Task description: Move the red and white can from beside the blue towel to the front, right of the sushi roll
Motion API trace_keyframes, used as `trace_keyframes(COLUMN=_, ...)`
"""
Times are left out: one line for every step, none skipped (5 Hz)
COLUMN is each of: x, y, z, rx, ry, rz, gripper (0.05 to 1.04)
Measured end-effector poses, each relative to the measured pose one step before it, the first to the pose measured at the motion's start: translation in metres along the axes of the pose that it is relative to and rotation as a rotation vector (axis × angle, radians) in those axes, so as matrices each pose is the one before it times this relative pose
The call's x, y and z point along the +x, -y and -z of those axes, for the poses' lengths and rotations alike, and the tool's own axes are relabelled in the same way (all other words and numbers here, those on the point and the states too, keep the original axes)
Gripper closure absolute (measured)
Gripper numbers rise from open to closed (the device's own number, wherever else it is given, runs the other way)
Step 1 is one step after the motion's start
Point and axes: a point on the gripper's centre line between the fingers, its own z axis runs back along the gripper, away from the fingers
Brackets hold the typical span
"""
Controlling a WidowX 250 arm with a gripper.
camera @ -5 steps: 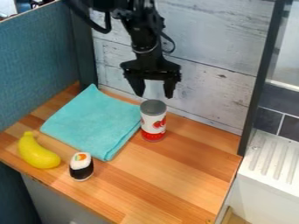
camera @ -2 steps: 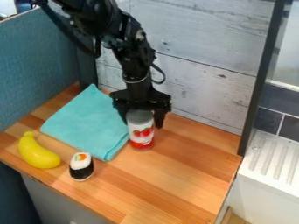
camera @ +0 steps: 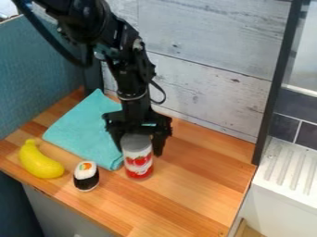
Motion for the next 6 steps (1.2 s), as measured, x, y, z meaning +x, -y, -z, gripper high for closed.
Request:
trace_keyframes(x=-0.02154, y=0.01126, z=0.00080, rx=-0.0239, ry=-0.0572, rz=0.0247, gripper=0.083)
trace_keyframes(x=-0.01580, y=0.00273, z=0.00020, rx=0.0117, ry=-0.0621, rz=0.0054, gripper=0.083)
trace_keyframes(x=-0.00377, y=0.00171, z=0.00140, rx=-0.0091, ry=-0.0128, rz=0.0126, gripper=0.083)
trace_keyframes(x=-0.00748, y=-0.00462, z=-0.00006, rx=0.0195, ry=-0.0303, rz=-0.0222, gripper=0.083)
trace_keyframes(x=-0.00504, y=-0.00633, z=-0.00025, rx=0.0449, ry=-0.0274, rz=-0.0326, gripper=0.083)
trace_keyframes(x=0.00203, y=0.00281, z=-0.01808, rx=0.0165, ry=0.0406, rz=0.0097, gripper=0.083)
